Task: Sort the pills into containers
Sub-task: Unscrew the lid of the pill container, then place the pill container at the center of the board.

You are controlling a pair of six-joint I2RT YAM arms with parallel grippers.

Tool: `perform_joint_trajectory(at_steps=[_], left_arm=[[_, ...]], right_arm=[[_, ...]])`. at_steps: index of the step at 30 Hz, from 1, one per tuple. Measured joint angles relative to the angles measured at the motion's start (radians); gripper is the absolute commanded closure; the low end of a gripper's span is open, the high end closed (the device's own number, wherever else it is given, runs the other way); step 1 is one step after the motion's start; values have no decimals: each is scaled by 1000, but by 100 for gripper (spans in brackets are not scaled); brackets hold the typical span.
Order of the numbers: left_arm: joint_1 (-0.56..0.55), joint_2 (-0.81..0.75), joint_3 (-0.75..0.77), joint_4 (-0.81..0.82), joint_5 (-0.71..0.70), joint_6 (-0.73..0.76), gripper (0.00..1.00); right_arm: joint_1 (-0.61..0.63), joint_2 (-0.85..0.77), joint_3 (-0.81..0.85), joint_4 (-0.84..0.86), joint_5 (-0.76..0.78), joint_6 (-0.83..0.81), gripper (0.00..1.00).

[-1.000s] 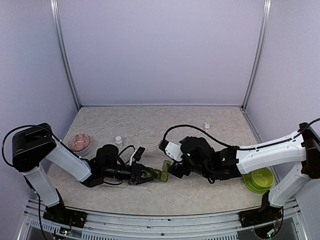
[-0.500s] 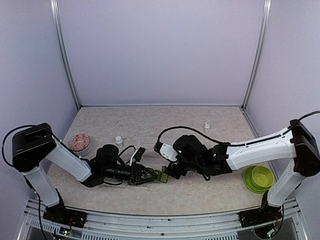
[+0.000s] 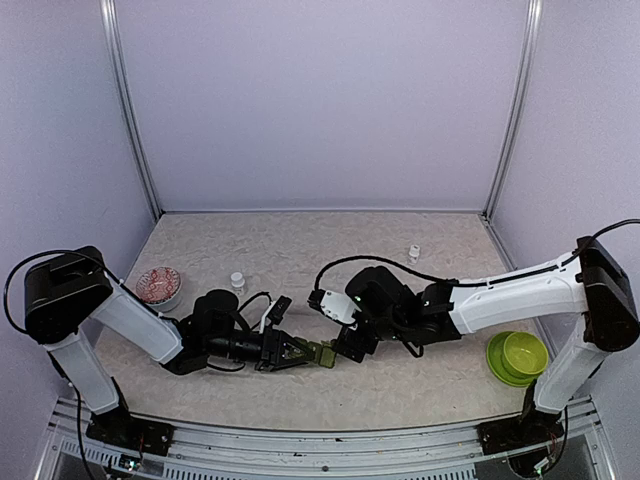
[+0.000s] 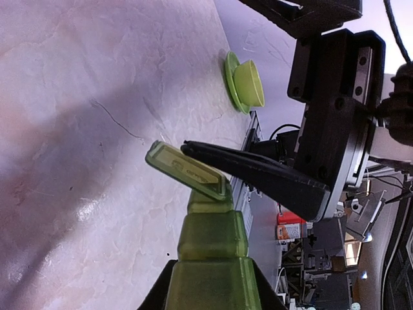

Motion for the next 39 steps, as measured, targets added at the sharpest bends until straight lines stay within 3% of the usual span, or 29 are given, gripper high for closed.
perform_joint_trajectory(at_steps=[5, 20, 32, 39], left_arm=[[4, 0, 6, 0, -1, -1, 74], [28, 92, 136, -24, -61, -44, 72], [59, 207, 160, -54, -135, -95, 70], [59, 236, 191, -95, -161, -105, 63]], right_arm=[[-27, -34, -1, -17, 56, 32, 0], [-131, -360, -136, -42, 304, 245, 0], [-132, -468, -217, -51, 340, 321, 0], [-132, -469, -235, -52, 339, 338, 0]])
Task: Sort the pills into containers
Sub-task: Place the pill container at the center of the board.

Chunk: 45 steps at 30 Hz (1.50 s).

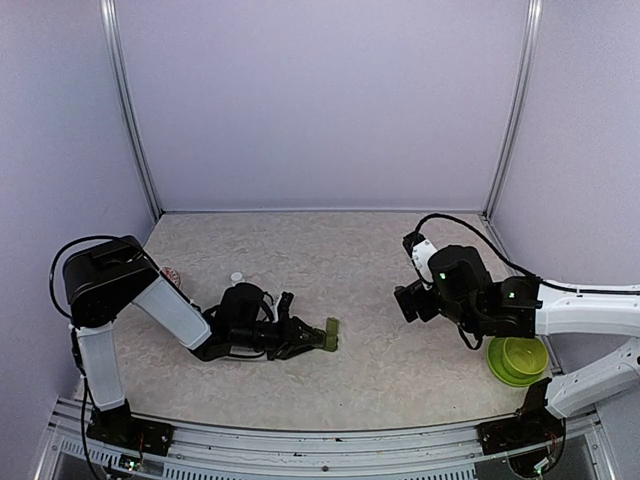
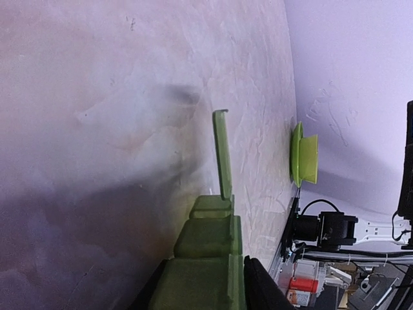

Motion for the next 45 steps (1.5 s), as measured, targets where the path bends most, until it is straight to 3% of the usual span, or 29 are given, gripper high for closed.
perform_joint_trajectory(at_steps=[8, 14, 15, 16, 17, 29, 45], left_arm=[[-1, -2, 23, -40, -31, -2, 48], [-10, -32, 27, -68, -52, -1, 24], [-13, -39, 28, -78, -58, 0, 18], [-16, -47, 29, -85, -61, 0, 3], [-19, -56, 29, -93, -68, 1, 2], [-30, -134, 11, -180, -122, 10, 1], [19, -210, 7, -330, -188, 75, 1]], right_arm=[[0, 0, 0, 1, 0, 2, 0], [-2, 4, 0, 1, 2, 2, 0], [-2, 6, 0, 0, 2, 2, 0], [-4, 9, 0, 1, 2, 2, 0], [-6, 12, 0, 1, 2, 2, 0], [-50, 48, 13, 1, -7, 4, 0], [-224, 120, 29, 38, -154, 29, 0]])
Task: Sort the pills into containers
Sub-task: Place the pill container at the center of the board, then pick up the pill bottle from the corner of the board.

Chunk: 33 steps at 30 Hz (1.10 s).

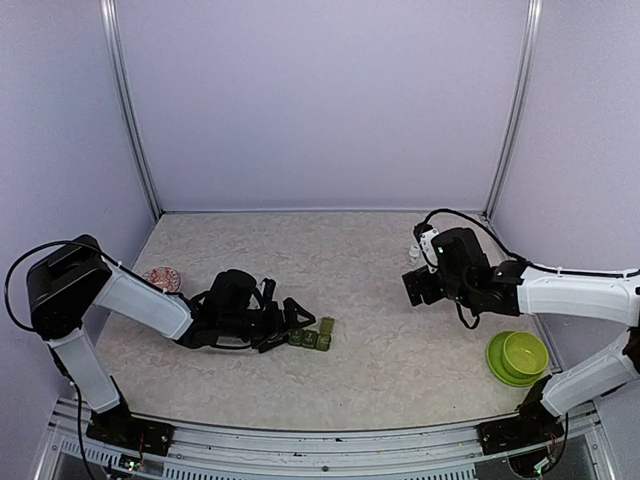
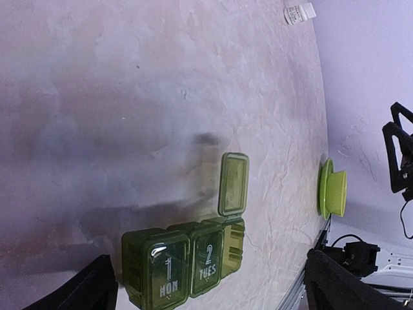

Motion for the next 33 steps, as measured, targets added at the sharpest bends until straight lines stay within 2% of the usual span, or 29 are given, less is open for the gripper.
perform_joint_trajectory(at_steps=[15, 23, 33], left_arm=[[31, -39, 62, -118, -79, 89, 1], [13, -252, 62, -182, -185, 206, 1], [-85, -520, 60, -325, -358, 363, 1]], right_arm=[[-209, 160, 92, 63, -212, -2, 0], [-338, 340, 240, 109, -340, 6, 8], [-365, 616, 454, 117, -376, 2, 15]])
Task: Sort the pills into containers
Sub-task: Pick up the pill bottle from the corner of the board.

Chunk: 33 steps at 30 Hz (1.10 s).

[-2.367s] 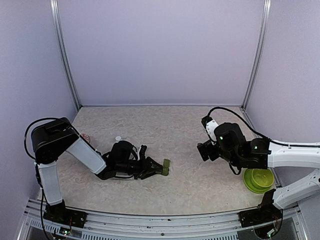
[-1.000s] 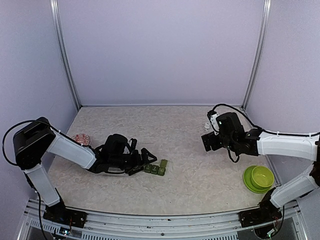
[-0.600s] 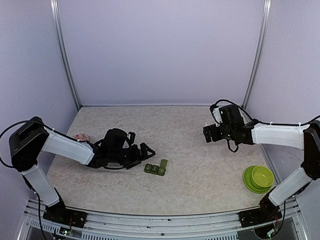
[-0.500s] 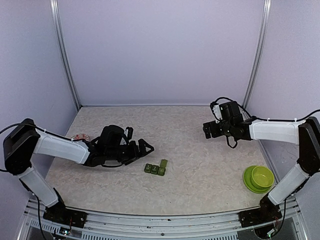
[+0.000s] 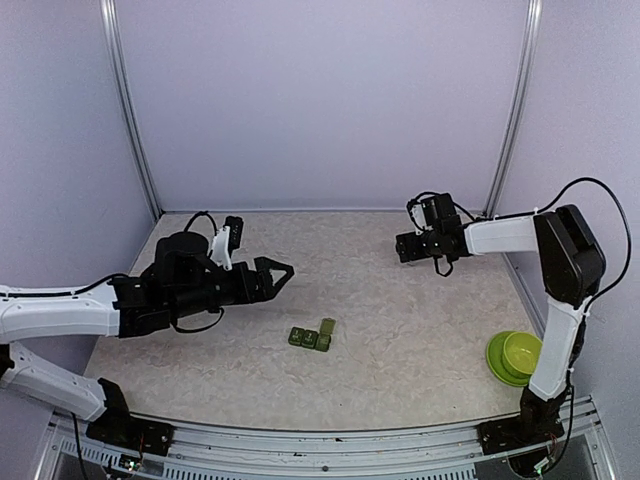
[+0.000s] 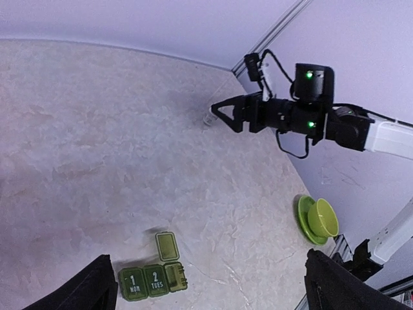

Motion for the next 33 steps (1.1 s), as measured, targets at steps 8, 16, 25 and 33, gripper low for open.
perform_joint_trajectory(at_steps=[8, 16, 25, 33], left_arm=[[0, -285, -155, 22, -2, 18, 1], [6, -385, -187, -24, -9, 18, 1], [6, -408, -208, -54, -28, 5, 1], [6, -418, -211, -58, -32, 2, 1]], right_arm=[[-8, 98, 95, -13, 31, 5, 17], [-27, 164, 98, -13, 29, 19, 27], [-34, 186, 100, -5, 21, 24, 42], [-36, 200, 100, 15, 9, 20, 53]])
